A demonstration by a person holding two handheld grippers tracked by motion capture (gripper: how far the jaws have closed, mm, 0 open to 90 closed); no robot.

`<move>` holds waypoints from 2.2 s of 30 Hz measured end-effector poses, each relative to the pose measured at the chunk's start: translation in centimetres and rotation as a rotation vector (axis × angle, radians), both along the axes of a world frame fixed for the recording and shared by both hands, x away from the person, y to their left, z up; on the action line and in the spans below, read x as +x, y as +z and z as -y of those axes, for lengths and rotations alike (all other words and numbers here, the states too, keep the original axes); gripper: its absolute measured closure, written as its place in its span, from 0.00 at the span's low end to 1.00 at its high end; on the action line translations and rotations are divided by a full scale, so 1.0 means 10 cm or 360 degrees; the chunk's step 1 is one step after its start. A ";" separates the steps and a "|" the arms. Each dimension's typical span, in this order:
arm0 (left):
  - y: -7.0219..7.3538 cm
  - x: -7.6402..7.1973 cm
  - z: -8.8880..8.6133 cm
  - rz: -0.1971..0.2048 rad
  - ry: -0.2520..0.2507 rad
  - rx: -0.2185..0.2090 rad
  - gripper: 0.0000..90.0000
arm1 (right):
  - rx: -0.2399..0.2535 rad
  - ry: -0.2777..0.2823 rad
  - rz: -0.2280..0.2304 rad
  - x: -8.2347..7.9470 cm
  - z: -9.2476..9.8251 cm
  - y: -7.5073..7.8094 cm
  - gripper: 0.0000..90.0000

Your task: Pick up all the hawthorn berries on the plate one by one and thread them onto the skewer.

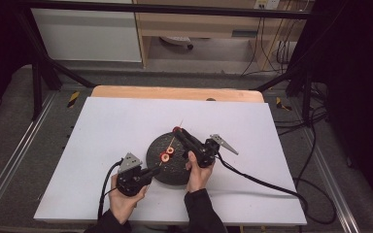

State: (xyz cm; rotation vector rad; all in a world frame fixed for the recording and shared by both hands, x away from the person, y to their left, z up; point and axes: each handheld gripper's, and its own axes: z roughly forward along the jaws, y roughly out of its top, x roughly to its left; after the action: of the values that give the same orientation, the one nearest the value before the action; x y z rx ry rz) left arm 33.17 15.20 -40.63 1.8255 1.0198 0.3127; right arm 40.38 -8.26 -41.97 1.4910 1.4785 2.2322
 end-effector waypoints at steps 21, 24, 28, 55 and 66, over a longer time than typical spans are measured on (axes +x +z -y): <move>0.08 0.27 0.12 0.0031 -0.0022 -0.0033 0.98 | -0.0075 0.0060 -0.0012 -0.07 -0.02 -0.03 0.71; 0.07 0.28 0.12 0.0038 -0.0025 -0.0021 0.98 | -0.0089 0.0059 -0.0016 -0.07 -0.02 -0.04 0.71; 0.07 0.28 0.09 0.0046 -0.0053 -0.0007 0.98 | -0.0104 0.0074 -0.0017 -0.07 -0.02 -0.03 0.70; -0.06 0.09 -0.62 0.0034 -0.0117 0.0183 0.98 | -0.0951 0.0365 -0.0177 0.00 0.34 0.10 0.10; -0.19 -0.03 -0.86 0.0013 -0.0143 0.0243 0.98 | -0.1138 0.0489 -0.0283 0.05 0.37 0.08 0.06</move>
State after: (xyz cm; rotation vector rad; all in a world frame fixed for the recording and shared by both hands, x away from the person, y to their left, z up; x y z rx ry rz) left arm 32.83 23.83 -42.53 1.9992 0.9266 0.3512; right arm 40.86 -11.93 -41.21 1.2923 2.3500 1.4170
